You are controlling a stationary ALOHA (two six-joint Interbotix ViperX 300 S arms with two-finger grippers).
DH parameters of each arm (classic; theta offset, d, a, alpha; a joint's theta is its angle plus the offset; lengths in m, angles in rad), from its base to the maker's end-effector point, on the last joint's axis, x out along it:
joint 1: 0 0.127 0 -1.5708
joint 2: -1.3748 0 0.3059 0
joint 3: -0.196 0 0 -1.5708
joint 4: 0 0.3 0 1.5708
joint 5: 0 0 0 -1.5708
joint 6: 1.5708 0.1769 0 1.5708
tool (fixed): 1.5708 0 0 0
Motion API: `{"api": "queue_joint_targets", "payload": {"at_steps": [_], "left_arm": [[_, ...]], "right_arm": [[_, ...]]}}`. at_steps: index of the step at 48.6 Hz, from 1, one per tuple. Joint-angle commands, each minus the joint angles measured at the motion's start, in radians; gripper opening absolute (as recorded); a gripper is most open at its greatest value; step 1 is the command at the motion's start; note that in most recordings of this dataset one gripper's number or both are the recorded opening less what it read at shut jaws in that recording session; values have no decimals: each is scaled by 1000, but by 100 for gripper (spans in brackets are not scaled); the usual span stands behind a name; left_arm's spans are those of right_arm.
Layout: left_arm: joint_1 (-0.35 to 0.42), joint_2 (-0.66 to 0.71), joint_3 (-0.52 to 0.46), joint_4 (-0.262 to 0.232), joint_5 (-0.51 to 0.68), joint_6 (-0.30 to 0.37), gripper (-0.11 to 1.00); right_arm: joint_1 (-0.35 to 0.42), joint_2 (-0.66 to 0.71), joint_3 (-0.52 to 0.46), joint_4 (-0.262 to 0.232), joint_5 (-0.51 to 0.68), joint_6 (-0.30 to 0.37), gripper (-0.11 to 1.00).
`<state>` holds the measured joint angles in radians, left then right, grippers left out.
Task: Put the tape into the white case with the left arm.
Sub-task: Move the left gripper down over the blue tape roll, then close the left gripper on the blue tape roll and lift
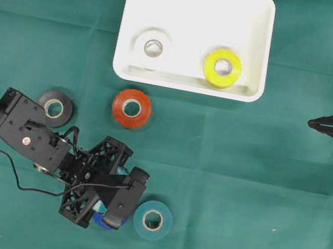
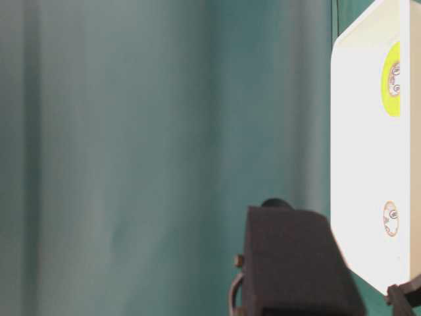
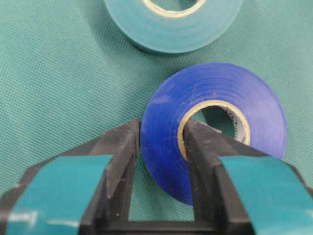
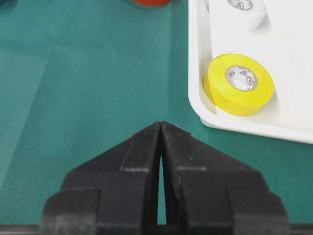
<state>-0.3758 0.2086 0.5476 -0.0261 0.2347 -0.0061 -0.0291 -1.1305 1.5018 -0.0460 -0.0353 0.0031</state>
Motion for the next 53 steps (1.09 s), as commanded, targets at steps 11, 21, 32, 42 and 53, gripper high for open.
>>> {"api": "queue_joint_targets", "payload": {"at_steps": [11,21,32,42,53], "left_arm": [[-6,-29,-14,3,8,0,25],[-21,-110,-15,3,51,0,25],[-23,-206,-15,3,135,0,25],[-9,-238,-14,3,172,3,25],[74,-238,-12,6,170,54,25]], "right_arm": [[0,8,-8,-3,-12,2,-9],[0,8,-8,-3,-12,2,-9],[0,8,-8,-3,-12,2,-9],[0,8,-9,-3,-12,2,-9],[0,8,-8,-3,-12,2,-9]]}}
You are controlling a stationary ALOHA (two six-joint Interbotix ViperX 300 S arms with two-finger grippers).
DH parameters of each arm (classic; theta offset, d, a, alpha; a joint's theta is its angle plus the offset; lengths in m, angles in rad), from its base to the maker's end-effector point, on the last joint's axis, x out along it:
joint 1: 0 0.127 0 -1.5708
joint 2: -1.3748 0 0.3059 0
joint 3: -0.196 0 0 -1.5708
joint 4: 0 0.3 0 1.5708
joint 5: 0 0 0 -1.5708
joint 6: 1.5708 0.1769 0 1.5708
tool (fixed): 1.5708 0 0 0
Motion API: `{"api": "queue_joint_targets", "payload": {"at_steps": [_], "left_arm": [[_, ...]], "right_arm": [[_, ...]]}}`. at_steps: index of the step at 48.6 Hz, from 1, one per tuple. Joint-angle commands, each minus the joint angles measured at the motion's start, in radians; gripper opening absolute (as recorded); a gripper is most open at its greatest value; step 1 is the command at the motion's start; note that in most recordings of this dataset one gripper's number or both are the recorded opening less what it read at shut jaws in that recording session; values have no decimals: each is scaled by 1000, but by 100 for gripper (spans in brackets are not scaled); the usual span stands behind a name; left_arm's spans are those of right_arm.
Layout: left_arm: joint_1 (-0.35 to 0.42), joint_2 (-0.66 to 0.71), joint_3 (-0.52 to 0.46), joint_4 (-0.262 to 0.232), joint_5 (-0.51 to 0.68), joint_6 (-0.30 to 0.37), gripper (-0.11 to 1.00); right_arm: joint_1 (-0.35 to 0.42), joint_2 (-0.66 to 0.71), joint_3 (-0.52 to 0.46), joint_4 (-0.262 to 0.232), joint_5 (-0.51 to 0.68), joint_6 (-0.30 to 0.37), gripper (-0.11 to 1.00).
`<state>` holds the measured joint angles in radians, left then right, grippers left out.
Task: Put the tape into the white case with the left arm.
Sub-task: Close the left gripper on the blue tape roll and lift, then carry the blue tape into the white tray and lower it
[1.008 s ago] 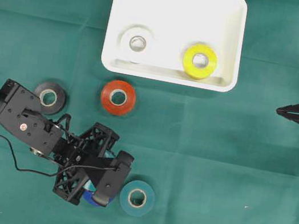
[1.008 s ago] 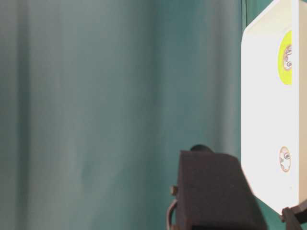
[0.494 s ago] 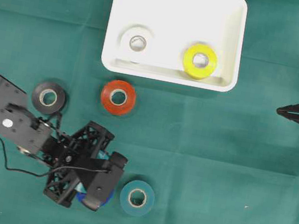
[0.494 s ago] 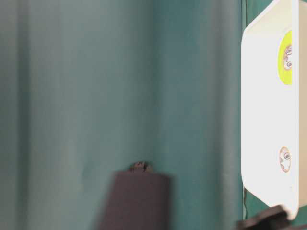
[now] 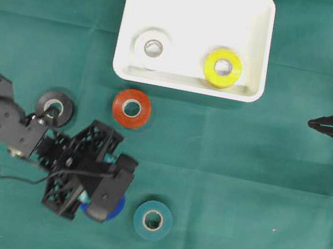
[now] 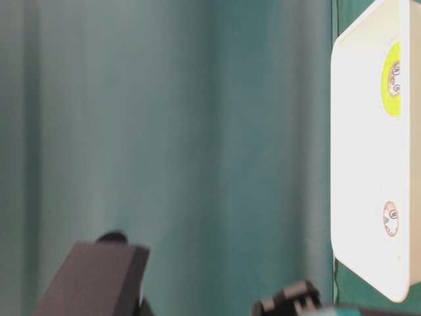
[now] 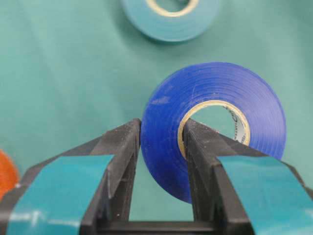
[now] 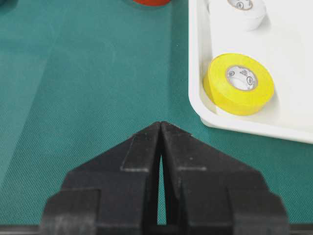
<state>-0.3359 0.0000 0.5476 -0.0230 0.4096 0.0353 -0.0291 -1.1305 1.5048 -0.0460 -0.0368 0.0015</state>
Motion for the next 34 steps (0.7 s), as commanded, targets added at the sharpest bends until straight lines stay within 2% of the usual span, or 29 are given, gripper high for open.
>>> {"api": "queue_joint_targets", "payload": {"at_steps": [1,16,23,34], "left_arm": [[43,-29,-14,2,-5,18,25],[193,-29,-28,3,-6,178,25],[288,-29,-31,3,-12,259,25],[425,-14,-32,3,-118,359,25]], "right_arm": [[0,8,-11,-2,-11,3,-9],[0,8,-11,-3,-11,3,-9],[0,8,-9,-3,-11,3,-9],[0,8,-3,-2,-21,3,-9]]}}
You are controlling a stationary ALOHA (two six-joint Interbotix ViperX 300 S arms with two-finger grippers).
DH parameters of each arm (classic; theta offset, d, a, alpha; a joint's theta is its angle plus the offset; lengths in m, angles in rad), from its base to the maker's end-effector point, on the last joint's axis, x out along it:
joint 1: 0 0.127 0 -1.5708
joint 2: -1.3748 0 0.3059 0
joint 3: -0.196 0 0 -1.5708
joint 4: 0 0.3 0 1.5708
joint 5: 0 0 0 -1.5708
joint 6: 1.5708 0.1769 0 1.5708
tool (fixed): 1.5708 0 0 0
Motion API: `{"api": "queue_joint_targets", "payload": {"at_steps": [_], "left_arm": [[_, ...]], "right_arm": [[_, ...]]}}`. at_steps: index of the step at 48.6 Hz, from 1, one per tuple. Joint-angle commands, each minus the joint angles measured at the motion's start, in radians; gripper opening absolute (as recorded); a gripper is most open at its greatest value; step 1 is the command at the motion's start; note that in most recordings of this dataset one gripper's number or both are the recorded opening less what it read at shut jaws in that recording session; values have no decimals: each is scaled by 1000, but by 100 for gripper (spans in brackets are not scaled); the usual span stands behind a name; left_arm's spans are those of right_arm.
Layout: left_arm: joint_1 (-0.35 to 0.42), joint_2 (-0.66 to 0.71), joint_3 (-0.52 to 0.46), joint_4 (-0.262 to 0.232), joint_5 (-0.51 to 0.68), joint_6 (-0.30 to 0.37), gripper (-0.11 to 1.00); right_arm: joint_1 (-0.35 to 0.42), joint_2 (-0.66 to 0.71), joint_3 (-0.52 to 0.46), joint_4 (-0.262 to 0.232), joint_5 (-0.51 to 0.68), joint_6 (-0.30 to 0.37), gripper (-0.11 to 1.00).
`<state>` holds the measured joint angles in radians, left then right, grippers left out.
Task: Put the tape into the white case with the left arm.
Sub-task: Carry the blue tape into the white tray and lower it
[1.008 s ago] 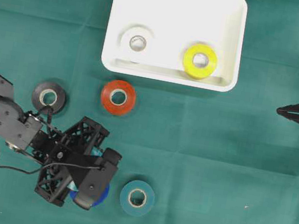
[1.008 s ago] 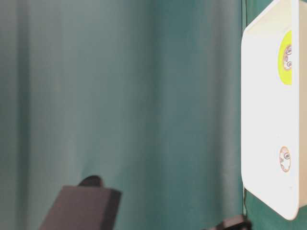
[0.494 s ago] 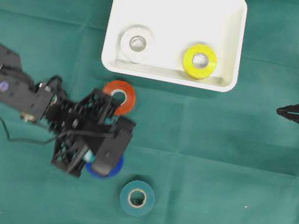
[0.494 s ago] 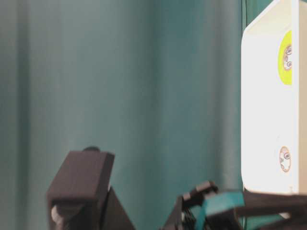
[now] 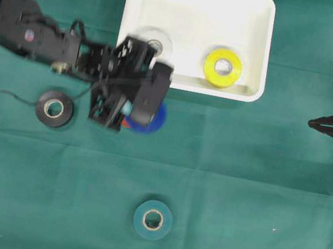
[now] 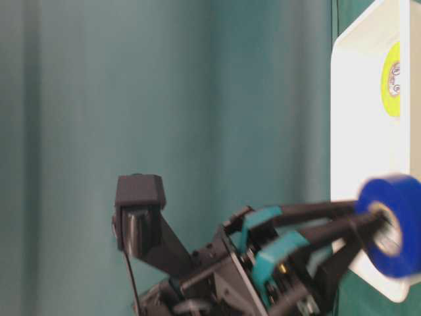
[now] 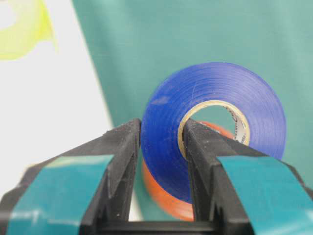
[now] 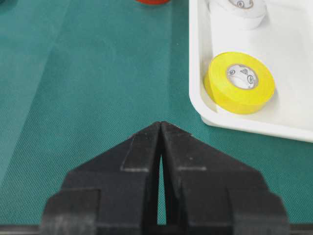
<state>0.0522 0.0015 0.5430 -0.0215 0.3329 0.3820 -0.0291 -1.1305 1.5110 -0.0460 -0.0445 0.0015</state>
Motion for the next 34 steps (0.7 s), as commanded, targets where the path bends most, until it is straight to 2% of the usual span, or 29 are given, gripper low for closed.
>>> {"api": "queue_joint_targets", "payload": {"at_steps": [1,17,34], "left_arm": [[44,-14,-29,0,-49,18,25],[181,80,-109,0,-78,61,25],[230,189,-224,0,-77,87,25]], "right_arm": [[0,8,-9,-3,-15,3,-9],[0,8,-9,-3,-15,3,-9],[0,8,-9,-3,-15,3,-9]]}}
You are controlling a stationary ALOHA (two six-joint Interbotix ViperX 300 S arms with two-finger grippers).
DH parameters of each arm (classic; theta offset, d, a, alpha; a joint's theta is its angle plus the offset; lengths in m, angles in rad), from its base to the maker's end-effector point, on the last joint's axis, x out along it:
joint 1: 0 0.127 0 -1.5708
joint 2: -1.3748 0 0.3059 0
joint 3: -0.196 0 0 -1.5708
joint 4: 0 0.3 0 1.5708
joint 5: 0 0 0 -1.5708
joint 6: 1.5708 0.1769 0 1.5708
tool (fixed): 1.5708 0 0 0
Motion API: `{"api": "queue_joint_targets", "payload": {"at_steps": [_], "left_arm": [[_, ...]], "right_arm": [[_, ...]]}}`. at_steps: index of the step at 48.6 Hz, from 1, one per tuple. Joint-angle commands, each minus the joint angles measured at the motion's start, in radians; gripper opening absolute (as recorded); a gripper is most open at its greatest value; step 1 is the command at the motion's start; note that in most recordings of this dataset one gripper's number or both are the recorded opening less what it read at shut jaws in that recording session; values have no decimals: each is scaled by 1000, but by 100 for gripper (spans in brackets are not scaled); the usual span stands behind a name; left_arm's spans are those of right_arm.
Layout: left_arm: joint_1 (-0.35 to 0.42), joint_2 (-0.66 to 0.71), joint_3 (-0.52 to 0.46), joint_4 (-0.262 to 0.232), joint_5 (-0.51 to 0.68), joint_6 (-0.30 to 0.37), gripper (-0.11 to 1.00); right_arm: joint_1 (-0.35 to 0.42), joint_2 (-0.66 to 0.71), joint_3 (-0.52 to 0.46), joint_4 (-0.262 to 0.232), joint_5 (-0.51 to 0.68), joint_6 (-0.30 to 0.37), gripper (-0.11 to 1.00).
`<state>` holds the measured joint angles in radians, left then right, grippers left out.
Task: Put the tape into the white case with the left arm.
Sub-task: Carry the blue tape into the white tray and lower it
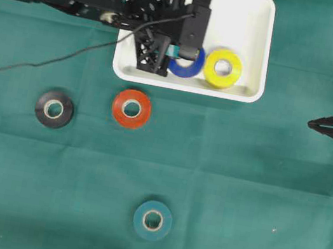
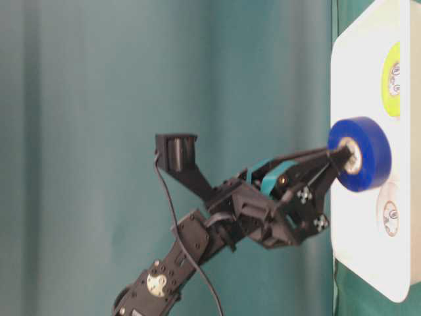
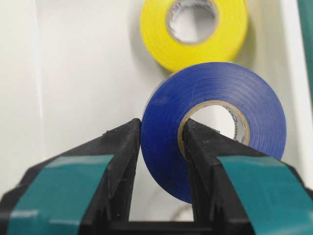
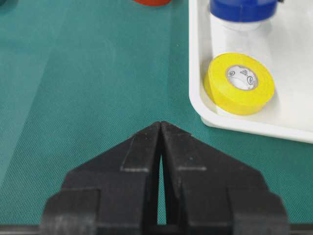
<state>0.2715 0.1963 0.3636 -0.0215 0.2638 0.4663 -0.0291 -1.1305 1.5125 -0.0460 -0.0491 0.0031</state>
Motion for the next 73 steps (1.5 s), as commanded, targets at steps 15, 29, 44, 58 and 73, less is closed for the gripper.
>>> {"api": "queue_joint_targets", "payload": {"at_steps": [15,29,44,58,73], "left_arm": [[25,8,-51,0,-2,5,25],[25,9,-49,0,9,-2,25],[18,8,-40,0,11,-3,67],[17,-11,-29,0,9,-5,94],[-15,-123,43,-3,9,-20,94]], "right_arm": [[0,8,-9,-3,-9,2,-9],[-2,8,-9,-3,-9,2,-9],[-2,9,-9,-3,-11,2,-9],[0,8,-9,-3,-11,2,-9],[0,8,-9,-3,-9,2,-9]]}}
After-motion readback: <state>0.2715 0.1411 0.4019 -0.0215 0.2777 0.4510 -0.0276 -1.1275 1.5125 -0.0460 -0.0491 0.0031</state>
